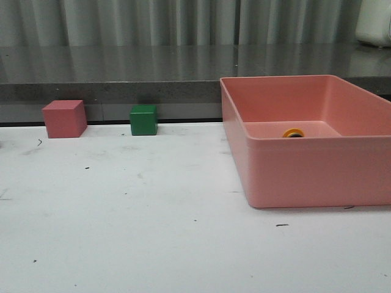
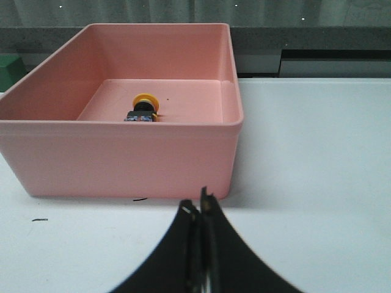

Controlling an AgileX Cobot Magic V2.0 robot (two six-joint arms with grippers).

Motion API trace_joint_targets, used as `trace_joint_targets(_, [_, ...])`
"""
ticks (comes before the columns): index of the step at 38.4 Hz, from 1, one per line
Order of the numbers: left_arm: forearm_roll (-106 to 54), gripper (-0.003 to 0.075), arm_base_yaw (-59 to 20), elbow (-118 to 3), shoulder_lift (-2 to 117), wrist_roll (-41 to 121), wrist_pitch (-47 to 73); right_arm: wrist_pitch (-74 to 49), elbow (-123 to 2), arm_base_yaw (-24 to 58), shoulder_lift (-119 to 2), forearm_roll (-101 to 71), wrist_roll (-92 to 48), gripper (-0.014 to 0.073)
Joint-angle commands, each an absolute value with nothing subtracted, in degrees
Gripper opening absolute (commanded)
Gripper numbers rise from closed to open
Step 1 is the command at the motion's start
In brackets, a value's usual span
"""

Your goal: Place and stand button with both arms

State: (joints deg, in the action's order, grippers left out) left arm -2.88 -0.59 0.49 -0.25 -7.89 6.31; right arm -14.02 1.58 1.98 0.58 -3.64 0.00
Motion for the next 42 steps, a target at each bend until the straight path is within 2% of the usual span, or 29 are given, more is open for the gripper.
trace_joint_targets(1, [-3.16,-0.0020,-0.54,1.31,-1.40,-8.15,1.32,-9.91,1.40,1.58,1.65,-3.97,-0.83,-0.0068])
trace_joint_targets(26, [-3.16,-0.0020,-0.54,1.31,-1.40,-8.15,1.32,-9.35,1.40,1.58,1.65,-3.97,-0.83,-0.0068])
trace_joint_targets(30, [-3.16,-0.0020,-0.54,1.31,-1.40,-8.15,-0.86,-5.42,1.40,1.58,1.65,-4.10,-0.83,-0.0068])
trace_joint_targets(34, [-3.16,-0.0020,-0.54,1.17,-1.40,-8.15,-10.49,-0.33,1.35,1.58,1.65,-4.37,-0.83,-0.0068])
trace_joint_targets(37, [-3.16,-0.0020,-0.54,-2.09,-1.18,-8.15,-11.95,1.22,-0.75,1.58,1.65,-4.37,-0.83,-0.0068])
trace_joint_targets(42, [4.08,-0.0020,-0.54,-12.61,4.75,-8.15,-6.47,-5.49,-11.97,1.58,-0.88,-4.37,-0.83,-0.0066])
